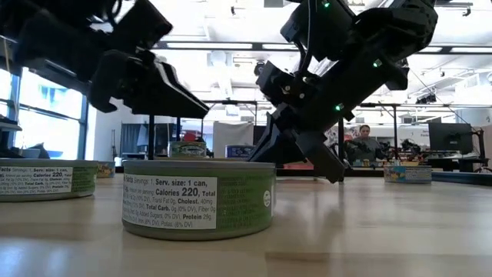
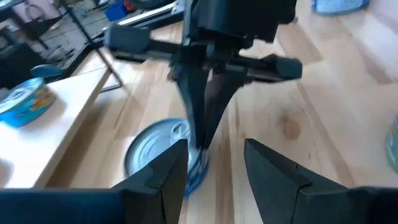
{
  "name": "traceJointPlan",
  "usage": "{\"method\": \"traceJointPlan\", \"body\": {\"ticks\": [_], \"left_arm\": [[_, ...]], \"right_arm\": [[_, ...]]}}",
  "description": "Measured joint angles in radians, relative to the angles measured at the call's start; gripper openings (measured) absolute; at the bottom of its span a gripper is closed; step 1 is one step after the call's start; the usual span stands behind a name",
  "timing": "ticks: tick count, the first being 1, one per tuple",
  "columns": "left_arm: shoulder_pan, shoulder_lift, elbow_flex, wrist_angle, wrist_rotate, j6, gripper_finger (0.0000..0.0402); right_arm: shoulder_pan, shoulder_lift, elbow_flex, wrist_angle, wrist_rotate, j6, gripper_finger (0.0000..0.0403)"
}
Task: Stack canned seafood by type on shelf
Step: Put the blue tuna can on the shelf
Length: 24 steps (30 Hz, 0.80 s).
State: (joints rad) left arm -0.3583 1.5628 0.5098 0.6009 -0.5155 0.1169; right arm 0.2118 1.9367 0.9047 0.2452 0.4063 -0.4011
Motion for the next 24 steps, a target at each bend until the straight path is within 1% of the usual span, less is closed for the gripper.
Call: {"method": "traceJointPlan", "body": {"ticks": [6,10,13,17,22,24], "left_arm": [[-0.076,-0.129,0.000,-0.232,-0.172,-0.046,0.0152],[-0.121,-0.224,0.001,-0.370,-0.253,-0.118,0.0152],[-0.149,-0.289,0.001,-0.461,-0.284,-0.179,0.0152],[-0.175,-0.349,0.001,-0.548,-0.314,-0.254,0.0152],[-0.188,-0.372,0.000,-0.576,-0.338,-0.292,0.0152],[-0.188,-0.372,0.000,-0.582,-0.337,-0.297,0.0152]], "right_arm": [[0.015,-0.080,-0.009,-0.076,0.047,-0.017,0.0001],[0.018,-0.143,-0.006,-0.043,0.061,-0.080,0.0001],[0.010,-0.155,-0.005,-0.015,0.065,-0.118,0.0000],[-0.021,-0.156,-0.005,0.079,0.066,-0.194,0.0001],[-0.127,-0.157,-0.004,0.177,0.071,-0.236,0.0001],[-0.167,-0.158,-0.004,0.220,0.057,-0.250,0.0001]]}}
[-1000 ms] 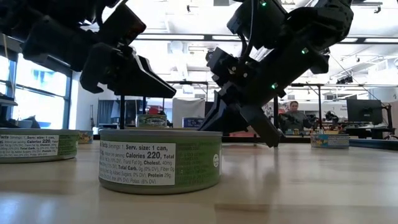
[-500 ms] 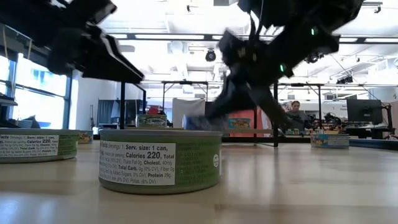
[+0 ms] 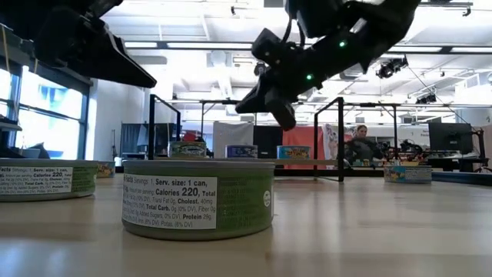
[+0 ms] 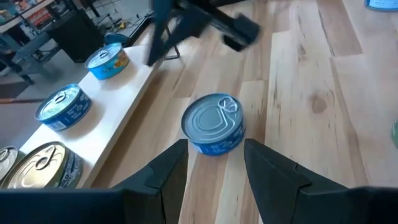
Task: Stack canned seafood by type on shelf
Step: Put the blue tuna can on the shelf
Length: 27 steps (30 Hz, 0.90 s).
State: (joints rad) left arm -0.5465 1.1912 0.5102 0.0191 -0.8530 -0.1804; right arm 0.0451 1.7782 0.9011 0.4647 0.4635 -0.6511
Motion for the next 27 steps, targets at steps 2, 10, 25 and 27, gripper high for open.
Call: {"method": "traceJointPlan", "body": {"ticks": [2,10,25,27], "left_arm": [[0.000,0.000,0.000,0.000,0.000,-0.002,0.0152],[0.004,0.006,0.000,0.002,0.002,-0.002,0.0152],[0.377,0.336,0.001,0.501,0.700,0.537,0.0152],[0.430,0.393,0.022,0.542,0.794,0.605,0.0152]], "right_arm": [[-0.027,0.000,0.000,0.007,-0.065,-0.003,0.0001],[-0.038,0.000,0.000,-0.102,-0.440,0.098,0.0028],[0.106,-0.167,0.001,-0.350,-0.262,0.580,0.0133],[0.137,-0.181,0.001,-0.371,-0.262,0.602,0.0131]]}}
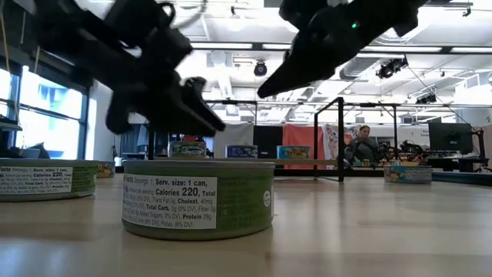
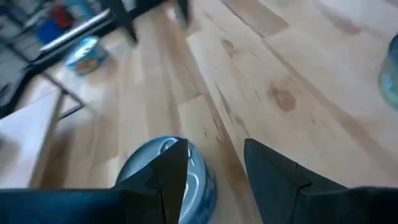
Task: Stack canned seafood by type on shelf
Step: Put the blue tuna can on the shelf
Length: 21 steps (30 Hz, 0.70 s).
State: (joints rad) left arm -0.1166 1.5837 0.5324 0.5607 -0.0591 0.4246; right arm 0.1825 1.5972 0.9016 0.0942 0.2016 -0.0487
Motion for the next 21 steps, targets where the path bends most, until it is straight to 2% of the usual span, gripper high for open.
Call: {"method": "traceJointPlan", "body": {"ticks": [4,10,14,19,21], "left_arm": [[0.072,0.118,0.071,0.001,0.105,0.070,0.0152],[0.123,0.234,0.186,-0.134,0.099,0.086,0.0142],[0.132,0.251,0.223,-0.204,0.098,0.087,0.0100],[0.129,0.235,0.223,-0.215,0.091,0.084,0.0017],[0.126,0.223,0.220,-0.218,0.083,0.065,0.0007]], "right_arm": [[0.054,0.002,0.000,-0.007,0.008,0.008,0.0129],[0.103,0.015,0.000,-0.009,0.138,0.095,0.0128],[0.130,0.019,0.000,-0.016,0.187,0.105,0.0128],[0.152,0.020,-0.009,-0.042,0.261,0.120,0.0128],[0.156,0.019,-0.065,0.014,0.315,0.159,0.0128]]}}
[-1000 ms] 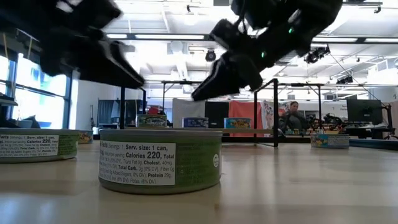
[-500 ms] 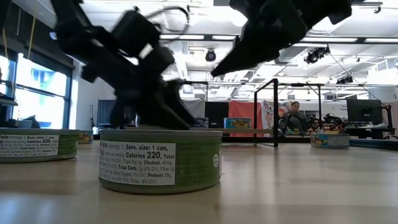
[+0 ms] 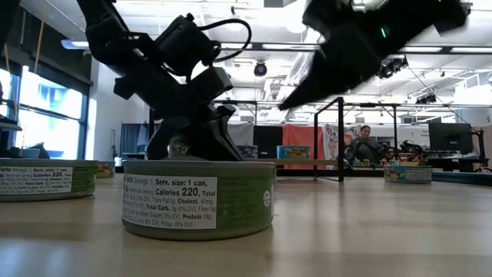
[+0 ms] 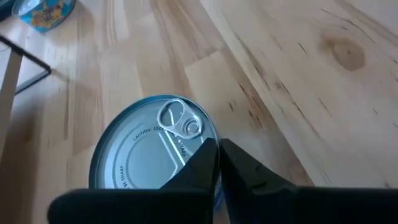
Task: Stack canned seafood by type on shelf
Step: Put the blue tuna can on the shelf
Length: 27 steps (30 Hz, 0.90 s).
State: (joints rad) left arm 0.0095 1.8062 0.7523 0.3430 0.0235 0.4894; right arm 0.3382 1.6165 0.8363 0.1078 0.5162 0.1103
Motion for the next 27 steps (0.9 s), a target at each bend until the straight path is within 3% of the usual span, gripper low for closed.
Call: {"method": "traceJointPlan", "body": {"ticks": [4,8,12,16,22,27], "left_arm": [[-0.014,-0.044,-0.006,-0.031,-0.017,-0.025,0.0004],[-0.018,-0.090,-0.004,-0.021,-0.018,-0.075,0.0002],[-0.008,-0.108,-0.004,-0.013,-0.018,-0.166,0.0001],[-0.007,-0.110,-0.004,-0.005,-0.024,-0.219,0.0001],[-0.007,-0.111,-0.004,0.003,-0.017,-0.253,0.0001],[-0.007,-0.111,-0.004,0.014,-0.017,-0.261,0.0001]], "right_arm": [[0.000,0.001,-0.175,0.289,0.000,0.081,0.0128],[-0.002,0.001,-0.292,0.580,-0.093,0.106,0.0128],[-0.015,0.000,-0.322,0.749,-0.102,0.000,0.0136],[-0.045,0.000,-0.294,0.712,-0.105,-0.096,0.0171],[-0.100,0.016,-0.192,0.401,-0.107,-0.379,0.0239],[-0.126,0.109,-0.112,0.341,-0.133,-0.629,0.0256]]}}
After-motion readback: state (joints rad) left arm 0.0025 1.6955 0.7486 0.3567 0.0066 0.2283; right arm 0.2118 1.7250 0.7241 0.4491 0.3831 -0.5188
